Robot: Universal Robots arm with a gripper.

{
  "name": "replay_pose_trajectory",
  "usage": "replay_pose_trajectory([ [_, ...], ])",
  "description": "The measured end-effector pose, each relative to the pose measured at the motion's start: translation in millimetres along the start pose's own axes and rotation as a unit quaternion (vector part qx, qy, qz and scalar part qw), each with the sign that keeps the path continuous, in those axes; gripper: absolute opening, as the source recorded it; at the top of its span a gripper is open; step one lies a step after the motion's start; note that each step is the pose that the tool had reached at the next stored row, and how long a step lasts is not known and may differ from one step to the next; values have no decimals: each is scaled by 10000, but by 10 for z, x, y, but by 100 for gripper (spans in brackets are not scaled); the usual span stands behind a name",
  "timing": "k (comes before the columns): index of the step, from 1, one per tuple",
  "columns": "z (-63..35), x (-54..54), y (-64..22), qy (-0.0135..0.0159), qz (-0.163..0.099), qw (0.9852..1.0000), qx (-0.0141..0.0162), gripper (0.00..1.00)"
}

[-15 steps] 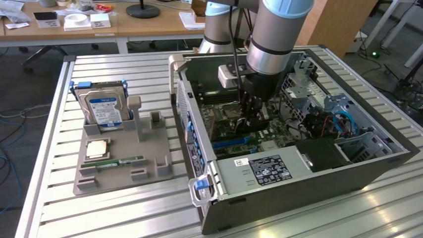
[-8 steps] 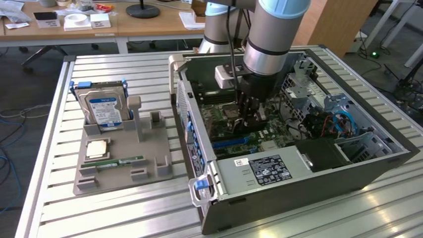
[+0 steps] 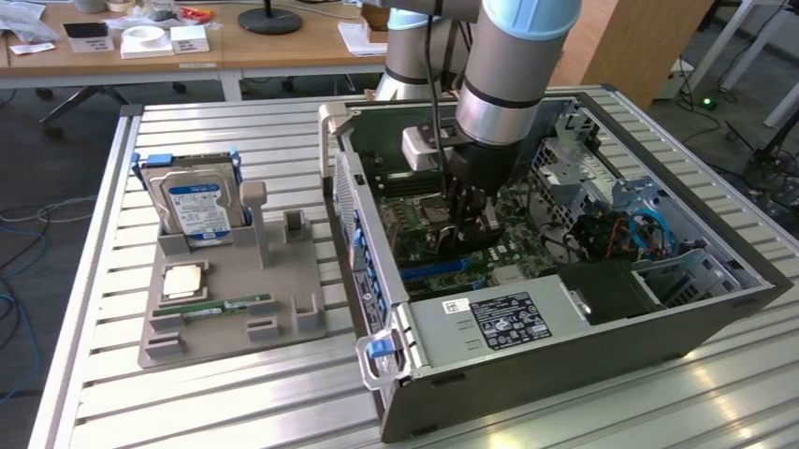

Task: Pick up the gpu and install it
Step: 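Insert the gpu into the slot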

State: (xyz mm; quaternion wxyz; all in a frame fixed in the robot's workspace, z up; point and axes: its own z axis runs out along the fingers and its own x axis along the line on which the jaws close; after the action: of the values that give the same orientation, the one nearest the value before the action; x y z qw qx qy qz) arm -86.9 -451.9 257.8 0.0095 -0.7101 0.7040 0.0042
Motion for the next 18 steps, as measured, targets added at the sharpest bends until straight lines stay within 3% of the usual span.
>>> replay_pose_trajectory([
  [18,5,30,85,-1,-4,10000,0,26],
])
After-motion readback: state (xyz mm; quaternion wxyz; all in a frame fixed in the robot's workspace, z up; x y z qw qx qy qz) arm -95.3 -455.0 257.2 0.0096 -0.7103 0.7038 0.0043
